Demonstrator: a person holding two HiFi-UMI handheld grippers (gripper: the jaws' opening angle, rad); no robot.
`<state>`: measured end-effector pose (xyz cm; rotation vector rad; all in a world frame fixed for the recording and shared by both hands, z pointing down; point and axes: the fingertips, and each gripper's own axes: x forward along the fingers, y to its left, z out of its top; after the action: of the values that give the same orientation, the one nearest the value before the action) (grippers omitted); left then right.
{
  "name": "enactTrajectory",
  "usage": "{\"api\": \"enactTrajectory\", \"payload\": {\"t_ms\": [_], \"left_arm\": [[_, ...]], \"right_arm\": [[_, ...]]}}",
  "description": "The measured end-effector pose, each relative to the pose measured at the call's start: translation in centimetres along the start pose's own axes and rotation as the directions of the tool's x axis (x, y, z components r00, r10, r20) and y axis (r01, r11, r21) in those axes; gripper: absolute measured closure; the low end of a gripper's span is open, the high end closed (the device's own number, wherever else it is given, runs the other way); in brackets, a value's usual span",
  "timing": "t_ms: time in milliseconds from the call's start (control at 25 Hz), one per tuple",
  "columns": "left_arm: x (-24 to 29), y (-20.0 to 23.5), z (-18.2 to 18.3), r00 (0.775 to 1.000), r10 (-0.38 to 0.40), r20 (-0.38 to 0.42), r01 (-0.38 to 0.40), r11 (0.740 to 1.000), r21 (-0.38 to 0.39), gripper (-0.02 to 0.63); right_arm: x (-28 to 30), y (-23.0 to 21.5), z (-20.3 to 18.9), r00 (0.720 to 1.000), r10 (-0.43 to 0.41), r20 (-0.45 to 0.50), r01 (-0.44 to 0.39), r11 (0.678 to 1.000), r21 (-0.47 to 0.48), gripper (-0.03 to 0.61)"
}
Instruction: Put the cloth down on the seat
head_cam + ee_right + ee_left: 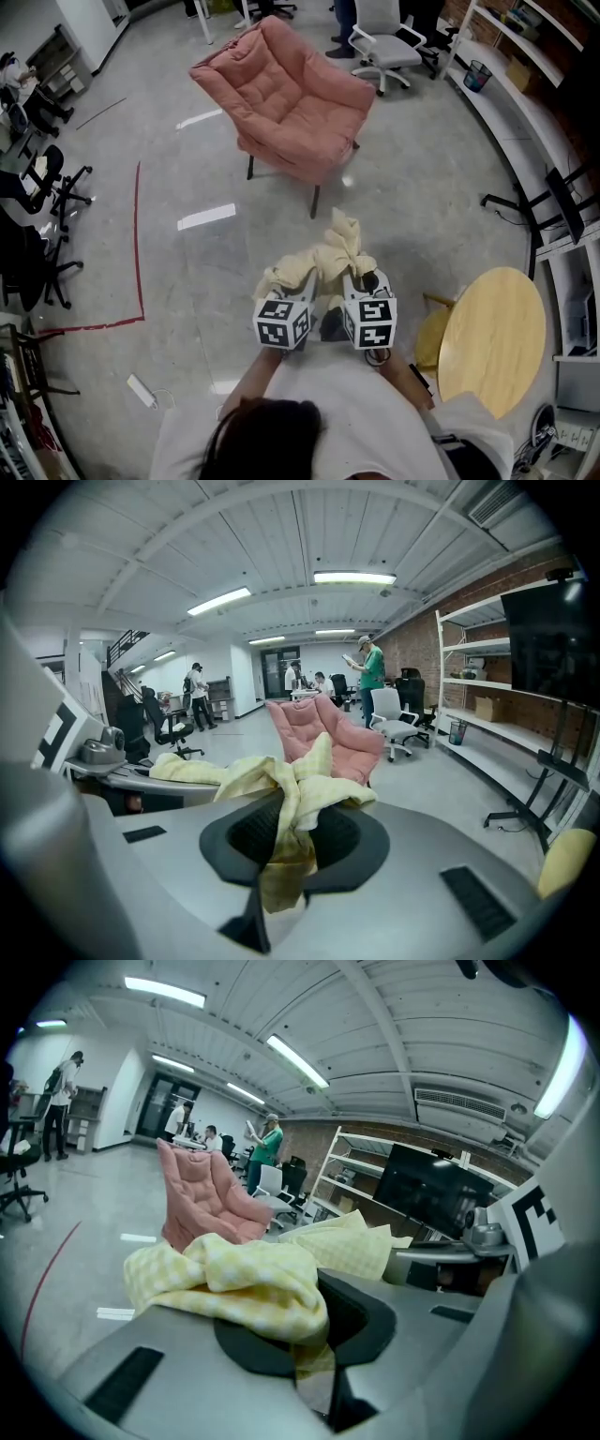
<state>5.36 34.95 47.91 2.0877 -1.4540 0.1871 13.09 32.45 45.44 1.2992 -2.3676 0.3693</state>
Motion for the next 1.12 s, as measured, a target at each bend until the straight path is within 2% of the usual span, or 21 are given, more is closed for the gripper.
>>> {"api": "enactTrajectory", "payload": {"t_ms": [240, 400, 840, 1120], "left_arm": [[4.7, -0.8, 1.6, 1.0, 0.013, -0.028, -0.014, 1.0, -0.013, 0.555], [7.4, -1.1, 2.4, 0.999, 0.027, -0.027, -0.028, 0.999, -0.026, 0.555], [12.8, -1.3, 4.4, 0.997, 0.073, -0.015, -0.073, 0.996, -0.043, 0.555], [15.1, -2.1, 5.8, 0.997, 0.076, -0.012, -0.077, 0.996, -0.045, 0.555]], "right_arm": [[2.8, -4.4, 0.9, 1.0, 0.025, -0.017, -0.024, 0.999, 0.024, 0.501], [4.5, -6.8, 1.6, 0.999, 0.039, -0.025, -0.038, 0.999, 0.008, 0.501], [7.9, -11.0, 3.4, 0.996, 0.086, -0.025, -0.087, 0.995, -0.038, 0.5], [8.8, -13.2, 4.9, 0.997, 0.082, -0.015, -0.083, 0.992, -0.091, 0.5]]}}
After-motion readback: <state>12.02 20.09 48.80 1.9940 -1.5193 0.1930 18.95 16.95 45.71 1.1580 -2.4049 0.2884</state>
